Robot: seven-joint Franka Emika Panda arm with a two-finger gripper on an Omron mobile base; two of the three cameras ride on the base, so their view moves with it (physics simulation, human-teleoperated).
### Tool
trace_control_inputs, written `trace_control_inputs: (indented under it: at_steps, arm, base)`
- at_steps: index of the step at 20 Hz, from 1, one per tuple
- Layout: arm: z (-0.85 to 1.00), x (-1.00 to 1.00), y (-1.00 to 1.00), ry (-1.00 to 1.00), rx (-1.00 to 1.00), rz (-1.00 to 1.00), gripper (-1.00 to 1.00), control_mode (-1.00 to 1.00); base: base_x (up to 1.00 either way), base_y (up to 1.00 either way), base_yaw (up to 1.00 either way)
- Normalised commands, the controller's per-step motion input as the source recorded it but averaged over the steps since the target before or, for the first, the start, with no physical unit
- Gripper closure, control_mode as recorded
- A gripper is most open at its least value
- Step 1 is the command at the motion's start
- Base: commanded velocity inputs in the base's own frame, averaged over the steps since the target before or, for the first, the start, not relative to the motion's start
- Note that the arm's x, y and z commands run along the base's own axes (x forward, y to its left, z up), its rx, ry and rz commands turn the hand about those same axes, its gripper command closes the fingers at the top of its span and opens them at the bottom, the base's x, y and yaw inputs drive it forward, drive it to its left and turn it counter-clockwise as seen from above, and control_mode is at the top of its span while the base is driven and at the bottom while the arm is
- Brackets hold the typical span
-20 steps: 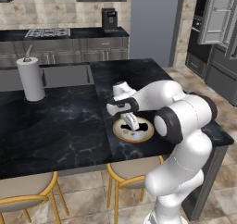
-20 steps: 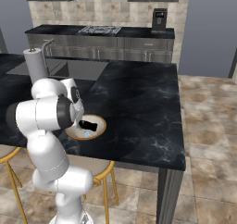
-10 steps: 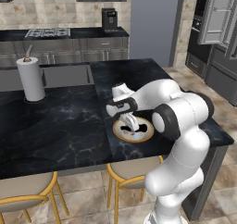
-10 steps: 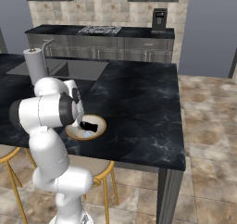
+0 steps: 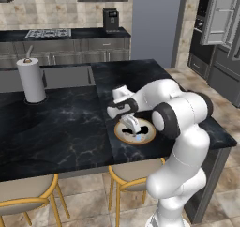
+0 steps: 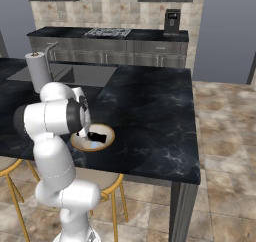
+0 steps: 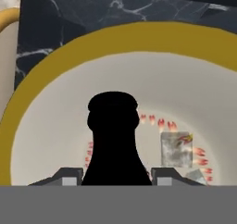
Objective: Open the fridge, grab two sodas, and place both sodas inside the bowl with ice on the dining counter.
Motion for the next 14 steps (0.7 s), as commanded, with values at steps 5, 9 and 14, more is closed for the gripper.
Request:
trace_control_inputs:
  at_steps: [5, 9, 14]
  arm:
    - [-0.08, 0.08, 0.0, 0.01, 0.0, 0.03, 1.0, -1.0]
    - [-0.11, 0.0, 0.0, 0.0, 0.0, 0.03, 1.0, -1.0]
    - [-0.13, 0.0, 0.0, 0.0, 0.0, 0.02, -1.0, -1.0]
  base:
    - [0.0, 0.0, 0.0]
    - [0.0, 0.0, 0.0]
    - [0.0, 0.0, 0.0]
